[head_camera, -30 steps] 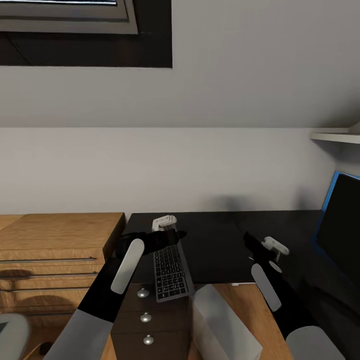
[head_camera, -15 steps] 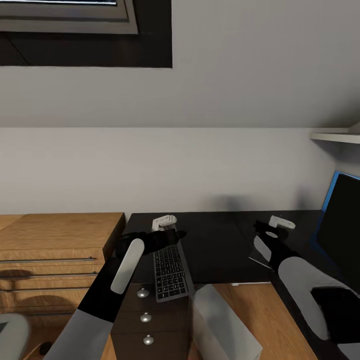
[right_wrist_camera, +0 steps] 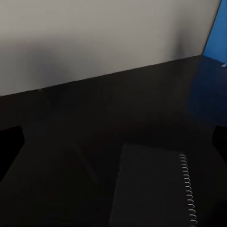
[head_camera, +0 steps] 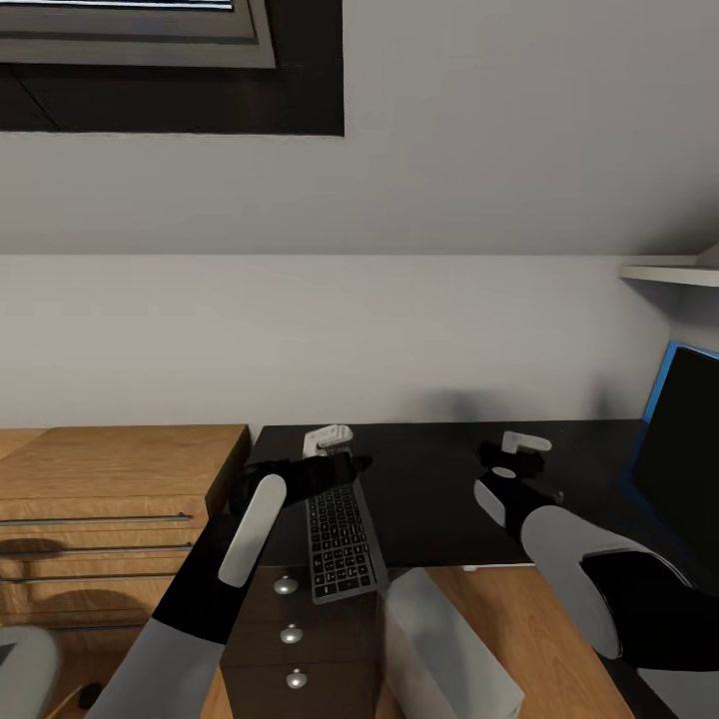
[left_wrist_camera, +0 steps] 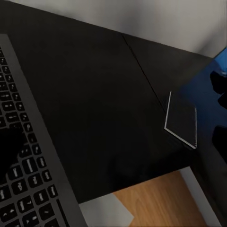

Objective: In the bedroom, organize the workspace by keeping the computer under the desk, ensuring the monitor is on the desk, placing the keyboard on the desk next to the monitor, placing the mouse on the desk next to the keyboard, moving the folder from the swivel chair onto the desk next to the mouse, stacking the notebook on top of the folder with the pen on top of the notebook, and positioning the swivel chair next to the desk.

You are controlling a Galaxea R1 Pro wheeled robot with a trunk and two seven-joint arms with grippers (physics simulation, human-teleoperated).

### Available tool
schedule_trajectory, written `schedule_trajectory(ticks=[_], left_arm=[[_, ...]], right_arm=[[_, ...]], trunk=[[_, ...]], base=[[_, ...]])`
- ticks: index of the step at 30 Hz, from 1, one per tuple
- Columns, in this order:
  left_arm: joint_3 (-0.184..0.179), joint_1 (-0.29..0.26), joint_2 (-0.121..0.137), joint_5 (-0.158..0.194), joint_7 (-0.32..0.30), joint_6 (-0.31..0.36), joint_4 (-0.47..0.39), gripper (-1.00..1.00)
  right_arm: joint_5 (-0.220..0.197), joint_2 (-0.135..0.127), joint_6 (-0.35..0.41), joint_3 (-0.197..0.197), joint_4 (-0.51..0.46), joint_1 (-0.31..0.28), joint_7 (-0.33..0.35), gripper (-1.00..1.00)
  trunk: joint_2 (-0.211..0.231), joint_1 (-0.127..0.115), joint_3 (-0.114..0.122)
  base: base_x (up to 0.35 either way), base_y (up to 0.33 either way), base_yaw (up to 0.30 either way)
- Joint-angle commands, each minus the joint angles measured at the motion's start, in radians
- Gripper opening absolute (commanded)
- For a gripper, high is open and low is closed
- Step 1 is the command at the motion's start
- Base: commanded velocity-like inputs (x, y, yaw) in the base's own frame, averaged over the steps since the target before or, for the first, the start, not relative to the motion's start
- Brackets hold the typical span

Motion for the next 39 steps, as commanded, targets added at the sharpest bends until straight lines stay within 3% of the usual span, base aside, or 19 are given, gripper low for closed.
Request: schedule_trajectory(ticks=[1, 31, 39], left_arm=[[0.0, -0.001, 0.0, 0.011, 0.01, 0.003, -0.002, 1.0], [0.0, -0.001, 0.0, 0.012, 0.009, 0.005, -0.006, 1.0], [0.001, -0.001, 0.0, 0.012, 0.009, 0.004, -0.006, 1.0]], right_arm=[[-0.007, 0.002, -0.005, 0.009, 0.002, -0.001, -0.002, 1.0], [0.003, -0.001, -0.008, 0.012, 0.006, 0.0, -0.004, 1.0], [0.003, -0.014, -0.008, 0.012, 0.005, 0.0, -0.003, 1.0]], trunk=[[-0.001, 0.0, -0.001], [-0.001, 0.0, -0.001], [-0.001, 0.0, -0.001]], base=[[0.0, 0.0, 0.0], [0.001, 0.0, 0.0], [0.275, -0.001, 0.0]])
